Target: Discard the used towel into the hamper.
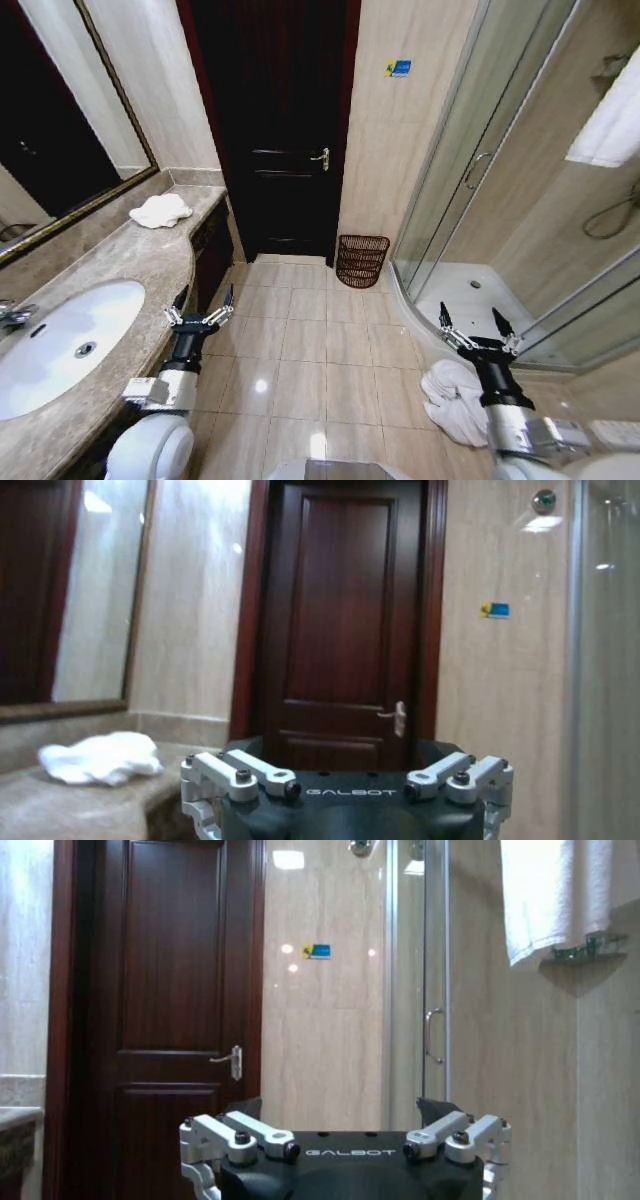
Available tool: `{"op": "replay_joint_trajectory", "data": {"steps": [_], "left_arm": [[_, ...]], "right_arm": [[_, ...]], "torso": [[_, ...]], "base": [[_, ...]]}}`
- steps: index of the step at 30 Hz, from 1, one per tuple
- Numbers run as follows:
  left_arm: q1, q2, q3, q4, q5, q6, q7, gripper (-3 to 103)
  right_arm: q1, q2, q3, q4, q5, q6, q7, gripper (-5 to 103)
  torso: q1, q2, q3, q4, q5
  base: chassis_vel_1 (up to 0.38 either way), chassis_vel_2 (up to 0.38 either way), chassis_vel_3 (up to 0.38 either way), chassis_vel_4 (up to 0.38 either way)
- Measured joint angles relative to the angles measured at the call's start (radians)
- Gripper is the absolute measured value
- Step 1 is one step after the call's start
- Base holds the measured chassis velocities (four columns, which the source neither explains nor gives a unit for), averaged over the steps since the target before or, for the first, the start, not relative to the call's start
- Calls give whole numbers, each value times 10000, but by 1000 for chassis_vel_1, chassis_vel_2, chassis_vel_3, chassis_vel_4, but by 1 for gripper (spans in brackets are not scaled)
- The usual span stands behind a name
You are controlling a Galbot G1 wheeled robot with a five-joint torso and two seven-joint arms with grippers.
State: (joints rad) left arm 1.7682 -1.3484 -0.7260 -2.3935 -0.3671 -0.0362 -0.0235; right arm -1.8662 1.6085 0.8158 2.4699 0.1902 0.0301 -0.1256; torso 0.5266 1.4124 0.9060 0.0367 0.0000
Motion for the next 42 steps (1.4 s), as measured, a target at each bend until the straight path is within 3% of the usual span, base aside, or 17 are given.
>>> {"op": "replay_joint_trajectory", "data": {"steps": [3,9,42], "left_arm": [[-142,49,77,3,-68,243,53,100],[-25,-123,149,-159,814,197,55,100],[-183,30,179,-623,1072,531,-165,100]], "right_arm": [[53,1,-72,62,4,-221,-18,100],[108,1,26,204,3,-416,7,100],[126,-4,93,141,-54,-193,270,100]], "torso": [[0,0,0,0,0],[0,0,0,0,0],[0,0,0,0,0]], "base": [[0,0,0,0],[0,0,0,0],[0,0,0,0]]}}
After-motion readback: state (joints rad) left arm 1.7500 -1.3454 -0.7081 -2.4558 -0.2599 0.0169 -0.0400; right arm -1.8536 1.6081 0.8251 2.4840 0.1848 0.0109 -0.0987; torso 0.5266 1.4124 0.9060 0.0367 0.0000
